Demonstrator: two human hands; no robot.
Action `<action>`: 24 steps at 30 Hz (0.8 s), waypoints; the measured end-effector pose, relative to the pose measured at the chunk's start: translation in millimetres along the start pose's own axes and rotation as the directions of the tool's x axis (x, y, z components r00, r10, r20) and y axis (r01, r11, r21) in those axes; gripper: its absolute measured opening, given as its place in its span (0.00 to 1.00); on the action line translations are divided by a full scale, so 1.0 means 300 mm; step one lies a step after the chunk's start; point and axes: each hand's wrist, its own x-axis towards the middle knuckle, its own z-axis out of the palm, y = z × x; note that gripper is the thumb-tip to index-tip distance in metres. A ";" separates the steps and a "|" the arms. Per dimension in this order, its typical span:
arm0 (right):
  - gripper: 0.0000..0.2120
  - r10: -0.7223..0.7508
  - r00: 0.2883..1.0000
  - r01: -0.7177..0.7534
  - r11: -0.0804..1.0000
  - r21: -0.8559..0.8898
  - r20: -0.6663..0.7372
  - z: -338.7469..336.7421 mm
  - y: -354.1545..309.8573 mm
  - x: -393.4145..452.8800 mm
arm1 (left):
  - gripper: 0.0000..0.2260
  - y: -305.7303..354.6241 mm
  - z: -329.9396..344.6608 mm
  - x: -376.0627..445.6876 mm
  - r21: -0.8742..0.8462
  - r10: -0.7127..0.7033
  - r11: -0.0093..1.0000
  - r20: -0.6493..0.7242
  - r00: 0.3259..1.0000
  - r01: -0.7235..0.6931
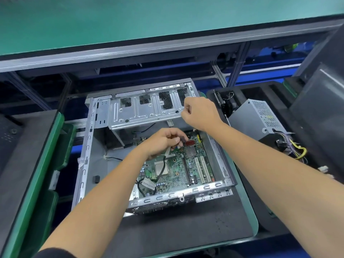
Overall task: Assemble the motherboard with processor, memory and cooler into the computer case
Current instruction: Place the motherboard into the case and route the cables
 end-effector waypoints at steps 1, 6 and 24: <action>0.05 -0.001 1.000 0.001 1.000 0.000 -0.002 0.000 0.000 0.000 | 0.13 -0.002 0.000 0.001 -0.018 -0.009 1.000 0.016 1.000 0.010; 0.05 -0.006 1.000 0.006 1.000 -0.007 -0.005 0.001 -0.002 0.001 | 0.09 -0.001 0.007 0.011 0.122 0.007 0.992 -0.029 1.000 -0.003; 0.06 -0.009 1.000 0.009 1.000 -0.008 -0.004 0.005 0.002 0.006 | 0.10 -0.037 -0.012 0.042 0.284 -0.018 0.957 -0.147 0.989 0.059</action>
